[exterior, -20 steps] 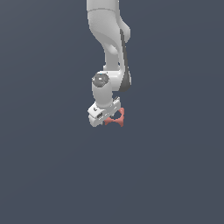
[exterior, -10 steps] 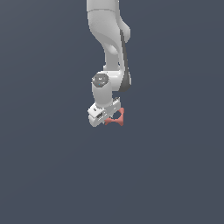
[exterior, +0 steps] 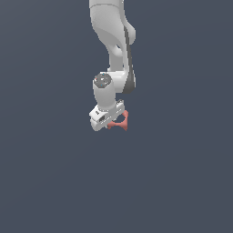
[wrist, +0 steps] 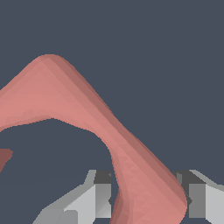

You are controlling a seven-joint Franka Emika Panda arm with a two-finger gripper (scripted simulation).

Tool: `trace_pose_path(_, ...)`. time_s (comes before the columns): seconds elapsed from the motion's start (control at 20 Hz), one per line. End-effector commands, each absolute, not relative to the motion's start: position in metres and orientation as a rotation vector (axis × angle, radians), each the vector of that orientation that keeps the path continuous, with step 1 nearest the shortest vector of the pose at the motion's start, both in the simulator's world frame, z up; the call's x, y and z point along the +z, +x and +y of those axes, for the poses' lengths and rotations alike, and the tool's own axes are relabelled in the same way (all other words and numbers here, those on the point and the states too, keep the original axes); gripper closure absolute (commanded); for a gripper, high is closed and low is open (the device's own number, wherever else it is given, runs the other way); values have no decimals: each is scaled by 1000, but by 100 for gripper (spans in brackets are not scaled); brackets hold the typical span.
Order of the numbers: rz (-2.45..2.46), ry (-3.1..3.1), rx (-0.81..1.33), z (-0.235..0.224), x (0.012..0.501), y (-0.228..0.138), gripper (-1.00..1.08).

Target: Pick up the object and move it to a goal position.

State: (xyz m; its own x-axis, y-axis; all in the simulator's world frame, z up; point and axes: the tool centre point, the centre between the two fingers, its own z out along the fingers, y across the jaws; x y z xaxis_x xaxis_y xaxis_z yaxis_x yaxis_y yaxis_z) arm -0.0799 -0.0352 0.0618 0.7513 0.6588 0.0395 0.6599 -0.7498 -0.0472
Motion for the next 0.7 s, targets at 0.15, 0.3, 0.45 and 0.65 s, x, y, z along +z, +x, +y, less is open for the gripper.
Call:
trace_pose_path(0.15, -1087, -2886, -33, -47, 90, -73, 108)
trace_pose_path(0.3, -1088, -2885, -33, -55, 112, -68, 108)
trace_pose_path(0.45, -1088, -2885, -33, -65, 138, -62, 108)
trace_pose_path(0.65, -1088, -2884, -33, -81, 177, -54, 108)
